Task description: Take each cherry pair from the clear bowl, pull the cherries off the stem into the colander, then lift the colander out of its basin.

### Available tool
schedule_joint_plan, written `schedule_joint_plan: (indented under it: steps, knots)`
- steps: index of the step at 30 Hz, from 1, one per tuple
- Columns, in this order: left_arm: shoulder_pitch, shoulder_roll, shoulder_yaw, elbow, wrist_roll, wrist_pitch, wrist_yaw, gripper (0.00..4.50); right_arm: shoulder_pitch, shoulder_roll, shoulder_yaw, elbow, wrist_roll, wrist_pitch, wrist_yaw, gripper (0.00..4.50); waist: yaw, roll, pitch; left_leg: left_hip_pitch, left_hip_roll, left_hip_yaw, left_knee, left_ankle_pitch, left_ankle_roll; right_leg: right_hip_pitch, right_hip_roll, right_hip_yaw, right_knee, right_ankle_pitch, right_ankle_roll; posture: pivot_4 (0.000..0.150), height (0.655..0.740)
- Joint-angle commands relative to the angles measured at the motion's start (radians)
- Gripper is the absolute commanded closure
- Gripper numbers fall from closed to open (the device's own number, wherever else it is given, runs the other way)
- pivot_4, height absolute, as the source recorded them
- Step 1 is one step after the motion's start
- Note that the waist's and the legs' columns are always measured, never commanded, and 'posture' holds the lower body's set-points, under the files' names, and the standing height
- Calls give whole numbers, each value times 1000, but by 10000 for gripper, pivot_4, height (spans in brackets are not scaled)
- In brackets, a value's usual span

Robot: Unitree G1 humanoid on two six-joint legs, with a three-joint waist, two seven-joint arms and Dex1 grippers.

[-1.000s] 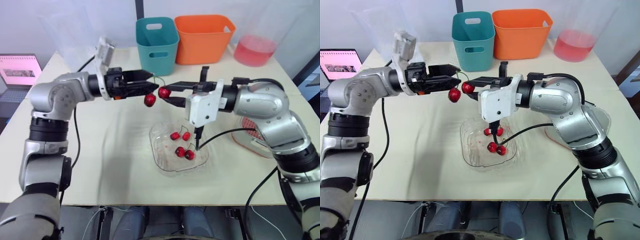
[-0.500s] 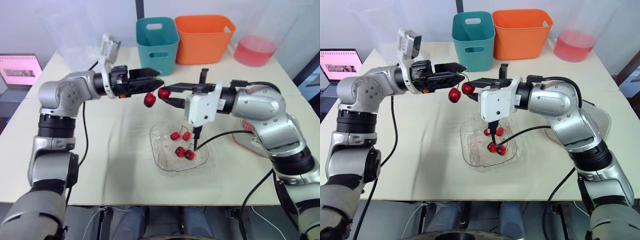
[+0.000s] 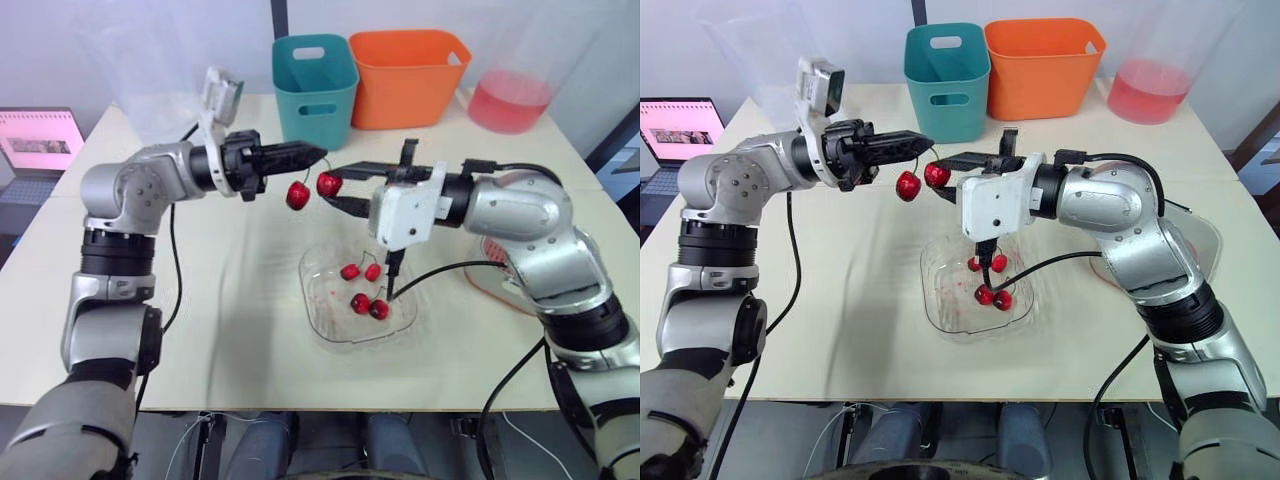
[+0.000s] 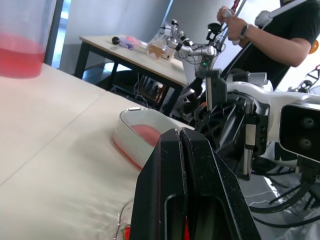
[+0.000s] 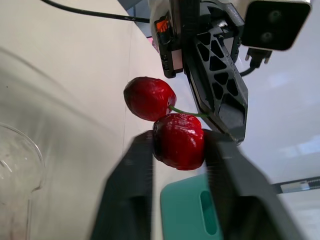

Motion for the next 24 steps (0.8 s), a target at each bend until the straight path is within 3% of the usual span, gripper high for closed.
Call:
schedule_joint_plan:
  steps: [1,3,7,12,18,24]
  knots:
    - [-37,17,28,-15,9,-28,-6,45000,11,-6,-80,-61,99,98,26,10034,1,0,0,0,0,0,0,0,0,0,0,0,0,0,0,1500,7400]
    - [-40,28,25,-18,18,-40,-16,45000,37,-7,-145,-99,218,245,30,491,1,0,0,0,0,0,0,0,0,0,0,0,0,0,0,1500,7400]
    - [-41,38,14,-32,33,-63,-37,45000,52,60,-330,-102,591,726,-78,491,1,0,0,0,2,-1,0,0,0,1,0,0,0,0,0,1500,7400]
    - [-42,27,-2,-76,29,-60,-56,45000,-21,211,-464,-39,899,1130,-283,491,0,0,0,0,3,-1,0,0,0,0,0,0,0,1,-1,1500,7400]
    - [-35,3,-10,-133,24,-53,-49,45000,-43,339,-517,-51,1082,1251,-460,491,2,0,0,0,2,-1,-1,0,0,-1,0,1,0,1,-1,1500,7400]
    - [-26,-8,-11,-156,17,-46,-44,45000,-47,366,-527,-43,1185,1247,-574,491,0,1,0,0,2,-1,-1,0,0,-1,0,1,1,1,-1,1500,7400]
